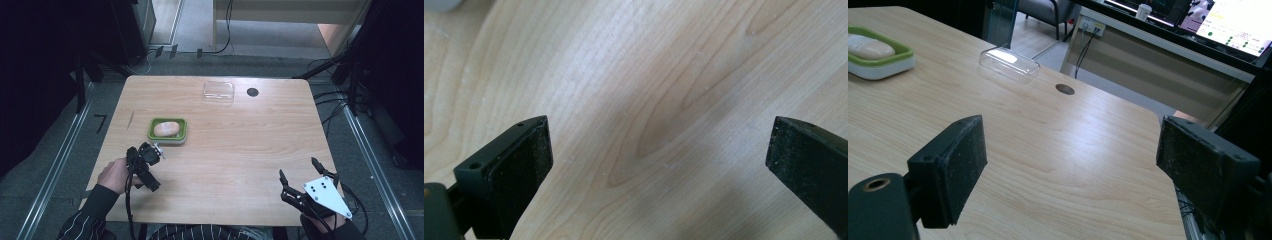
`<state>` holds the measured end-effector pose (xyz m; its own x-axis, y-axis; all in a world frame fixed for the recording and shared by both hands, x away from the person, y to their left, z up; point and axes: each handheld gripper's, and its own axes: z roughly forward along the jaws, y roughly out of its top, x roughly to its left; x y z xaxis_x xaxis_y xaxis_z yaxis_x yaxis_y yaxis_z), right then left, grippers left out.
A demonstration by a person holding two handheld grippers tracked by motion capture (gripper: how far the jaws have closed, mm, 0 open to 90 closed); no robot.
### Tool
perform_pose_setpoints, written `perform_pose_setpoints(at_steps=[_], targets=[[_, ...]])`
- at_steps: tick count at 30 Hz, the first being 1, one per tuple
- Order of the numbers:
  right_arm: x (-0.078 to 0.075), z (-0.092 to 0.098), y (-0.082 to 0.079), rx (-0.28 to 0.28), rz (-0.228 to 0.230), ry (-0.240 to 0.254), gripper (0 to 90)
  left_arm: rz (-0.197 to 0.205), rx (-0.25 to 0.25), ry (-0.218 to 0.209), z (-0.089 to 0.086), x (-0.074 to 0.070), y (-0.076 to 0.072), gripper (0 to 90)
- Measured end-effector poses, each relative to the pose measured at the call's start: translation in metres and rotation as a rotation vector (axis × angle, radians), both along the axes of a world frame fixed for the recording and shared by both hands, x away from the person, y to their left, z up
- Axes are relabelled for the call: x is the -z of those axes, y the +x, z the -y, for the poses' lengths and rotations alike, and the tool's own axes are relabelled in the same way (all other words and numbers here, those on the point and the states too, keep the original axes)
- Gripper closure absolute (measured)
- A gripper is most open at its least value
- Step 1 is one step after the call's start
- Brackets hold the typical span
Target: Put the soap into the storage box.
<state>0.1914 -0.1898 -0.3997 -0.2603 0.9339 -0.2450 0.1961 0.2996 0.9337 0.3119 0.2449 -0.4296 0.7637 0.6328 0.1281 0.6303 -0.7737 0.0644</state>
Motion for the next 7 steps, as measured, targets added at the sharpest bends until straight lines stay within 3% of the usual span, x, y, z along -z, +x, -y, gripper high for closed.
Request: perform_pose_setpoints(at_steps=[7], targets=[[0.0003, 0.0008, -0.0004, 0.003, -0.001, 0.005, 13.4, -0.01, -0.009, -0.005, -0.003, 0.0057, -0.0061, 0.0]])
